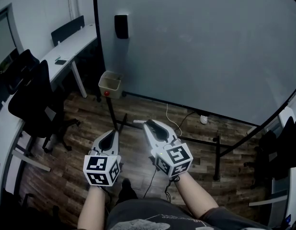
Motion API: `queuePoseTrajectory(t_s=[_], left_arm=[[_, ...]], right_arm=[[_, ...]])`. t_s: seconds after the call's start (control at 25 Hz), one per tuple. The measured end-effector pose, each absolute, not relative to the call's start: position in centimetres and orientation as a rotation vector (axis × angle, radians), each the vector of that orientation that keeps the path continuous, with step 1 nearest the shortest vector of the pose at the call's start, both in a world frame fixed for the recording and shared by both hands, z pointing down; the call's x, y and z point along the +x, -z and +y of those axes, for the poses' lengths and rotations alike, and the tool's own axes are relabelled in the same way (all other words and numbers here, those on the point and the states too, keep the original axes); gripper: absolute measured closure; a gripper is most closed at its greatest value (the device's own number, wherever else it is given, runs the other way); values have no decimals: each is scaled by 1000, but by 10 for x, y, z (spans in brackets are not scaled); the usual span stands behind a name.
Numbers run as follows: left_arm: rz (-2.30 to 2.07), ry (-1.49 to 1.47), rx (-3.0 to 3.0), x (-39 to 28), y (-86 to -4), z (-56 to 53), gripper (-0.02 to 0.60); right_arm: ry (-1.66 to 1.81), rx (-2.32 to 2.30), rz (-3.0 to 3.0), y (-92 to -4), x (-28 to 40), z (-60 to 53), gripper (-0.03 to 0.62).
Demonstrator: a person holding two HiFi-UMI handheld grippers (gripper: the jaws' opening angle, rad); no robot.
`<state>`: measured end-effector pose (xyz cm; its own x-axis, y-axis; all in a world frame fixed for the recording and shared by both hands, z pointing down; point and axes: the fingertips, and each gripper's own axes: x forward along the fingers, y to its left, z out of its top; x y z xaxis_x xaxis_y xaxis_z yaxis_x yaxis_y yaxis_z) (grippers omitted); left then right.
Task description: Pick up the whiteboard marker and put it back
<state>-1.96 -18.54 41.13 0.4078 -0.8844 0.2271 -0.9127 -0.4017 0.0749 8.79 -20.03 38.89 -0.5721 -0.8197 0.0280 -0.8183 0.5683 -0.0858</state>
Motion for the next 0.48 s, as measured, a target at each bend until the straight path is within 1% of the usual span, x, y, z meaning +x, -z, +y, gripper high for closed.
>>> queuePoseTrajectory(t_s=[0.48], left_arm=[[-1565,-188,2508,-52,-396,-285,569]], right_arm=[[105,-1474,2753,-374,54,-296,516]])
